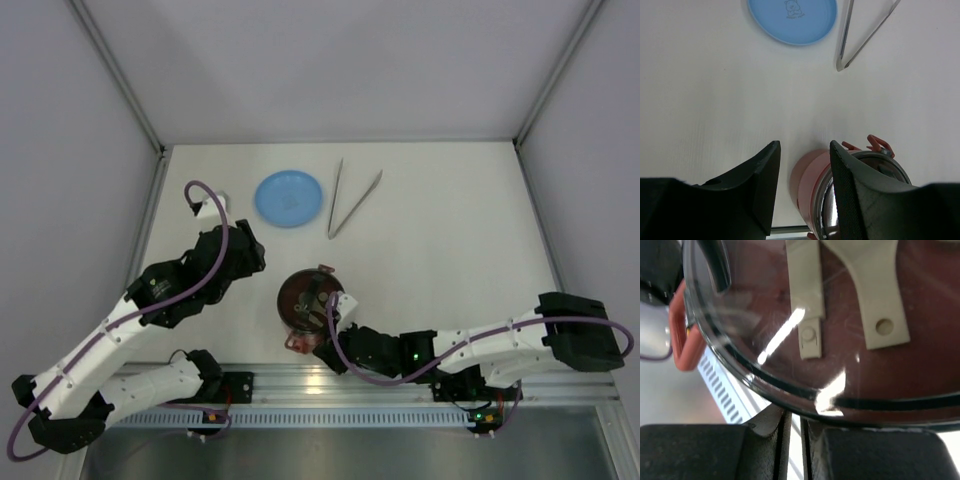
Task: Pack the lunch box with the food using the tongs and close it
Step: Close the fastener on the packing box.
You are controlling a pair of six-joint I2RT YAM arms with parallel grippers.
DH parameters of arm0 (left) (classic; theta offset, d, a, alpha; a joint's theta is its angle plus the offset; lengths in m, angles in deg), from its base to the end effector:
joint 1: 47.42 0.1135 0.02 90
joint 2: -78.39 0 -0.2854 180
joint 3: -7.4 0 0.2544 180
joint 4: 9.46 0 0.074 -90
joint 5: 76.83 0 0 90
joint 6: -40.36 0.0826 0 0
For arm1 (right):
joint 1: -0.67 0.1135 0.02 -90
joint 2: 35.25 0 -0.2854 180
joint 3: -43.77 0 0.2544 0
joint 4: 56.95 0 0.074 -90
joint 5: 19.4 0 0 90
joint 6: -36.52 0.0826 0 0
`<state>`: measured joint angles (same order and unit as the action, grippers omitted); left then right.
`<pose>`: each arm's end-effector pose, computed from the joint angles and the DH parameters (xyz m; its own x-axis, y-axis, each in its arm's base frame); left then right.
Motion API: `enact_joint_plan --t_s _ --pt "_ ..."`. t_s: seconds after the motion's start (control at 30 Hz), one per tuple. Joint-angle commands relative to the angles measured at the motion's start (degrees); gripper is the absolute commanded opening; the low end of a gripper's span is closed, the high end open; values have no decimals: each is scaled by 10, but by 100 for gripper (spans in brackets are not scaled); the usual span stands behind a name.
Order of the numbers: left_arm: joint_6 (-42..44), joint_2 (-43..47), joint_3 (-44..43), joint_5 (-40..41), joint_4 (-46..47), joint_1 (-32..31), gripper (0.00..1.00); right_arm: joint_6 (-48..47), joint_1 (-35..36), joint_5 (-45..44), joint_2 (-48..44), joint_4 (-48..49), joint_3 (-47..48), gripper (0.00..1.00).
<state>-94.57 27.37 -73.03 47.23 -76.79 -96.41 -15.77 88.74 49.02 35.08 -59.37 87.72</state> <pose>0.1494 -0.1013 0.3728 -0.5223 -0.2911 -0.8016 -0.0475 0.9484 -0.3135 0.0399 0.2828 0.1966 -0.5747 -0.1647 -0.8016 -0.7167 0.5741 0.3958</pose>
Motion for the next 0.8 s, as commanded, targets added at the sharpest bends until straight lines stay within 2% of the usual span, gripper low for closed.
enact_joint_plan --t_s 0.0,0.17,0.3,0.6,0.77 --pt "-3 8 6 -2 8 1 49 -7 10 -56 32 152 -4 9" --pt "-2 8 8 -2 11 1 49 -18 5 -100 95 179 37 9" --pt "-2 8 3 -3 11 1 50 -19 -18 -101 155 199 72 9" --pt "-5 11 -2 2 -3 1 50 -17 -88 -74 254 266 138 8" --pt "-19 9 5 -1 -3 1 49 -28 -126 -35 313 263 217 8"
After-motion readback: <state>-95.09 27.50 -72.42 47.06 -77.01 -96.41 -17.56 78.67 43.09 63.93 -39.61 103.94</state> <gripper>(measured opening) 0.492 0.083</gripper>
